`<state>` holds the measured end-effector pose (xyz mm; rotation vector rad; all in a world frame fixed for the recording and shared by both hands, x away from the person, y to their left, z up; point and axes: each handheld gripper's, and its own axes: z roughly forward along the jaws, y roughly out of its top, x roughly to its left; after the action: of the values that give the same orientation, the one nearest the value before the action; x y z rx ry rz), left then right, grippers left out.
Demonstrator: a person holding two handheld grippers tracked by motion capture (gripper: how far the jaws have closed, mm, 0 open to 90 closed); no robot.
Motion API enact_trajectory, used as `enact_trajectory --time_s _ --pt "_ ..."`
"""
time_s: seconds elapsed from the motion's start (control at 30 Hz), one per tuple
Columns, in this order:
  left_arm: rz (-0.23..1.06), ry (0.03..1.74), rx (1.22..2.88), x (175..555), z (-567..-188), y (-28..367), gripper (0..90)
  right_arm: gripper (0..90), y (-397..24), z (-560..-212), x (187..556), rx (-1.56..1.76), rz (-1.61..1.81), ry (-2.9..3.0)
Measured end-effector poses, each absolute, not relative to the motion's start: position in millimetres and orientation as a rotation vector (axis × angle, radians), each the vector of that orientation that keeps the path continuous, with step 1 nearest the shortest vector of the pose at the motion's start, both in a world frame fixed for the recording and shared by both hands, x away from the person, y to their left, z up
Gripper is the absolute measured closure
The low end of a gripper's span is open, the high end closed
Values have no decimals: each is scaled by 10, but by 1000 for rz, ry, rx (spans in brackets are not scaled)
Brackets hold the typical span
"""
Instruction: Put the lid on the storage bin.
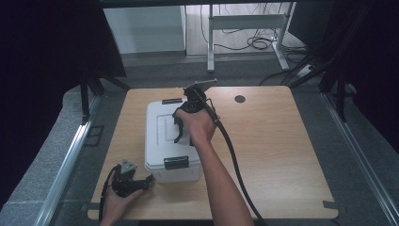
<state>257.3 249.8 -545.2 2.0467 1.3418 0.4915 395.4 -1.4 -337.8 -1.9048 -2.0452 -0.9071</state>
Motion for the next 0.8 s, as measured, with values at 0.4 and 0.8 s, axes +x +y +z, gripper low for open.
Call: enact_trajectory --time_s 0.4,0.8 --pt "491 1342 2046 2573 -5452 2497 129 844 84 -3499 3975 -1954 -864 -2007" --pt "491 1341 2047 2574 -5452 2497 128 843 97 -3654 4021 -1989 -812 -2013"
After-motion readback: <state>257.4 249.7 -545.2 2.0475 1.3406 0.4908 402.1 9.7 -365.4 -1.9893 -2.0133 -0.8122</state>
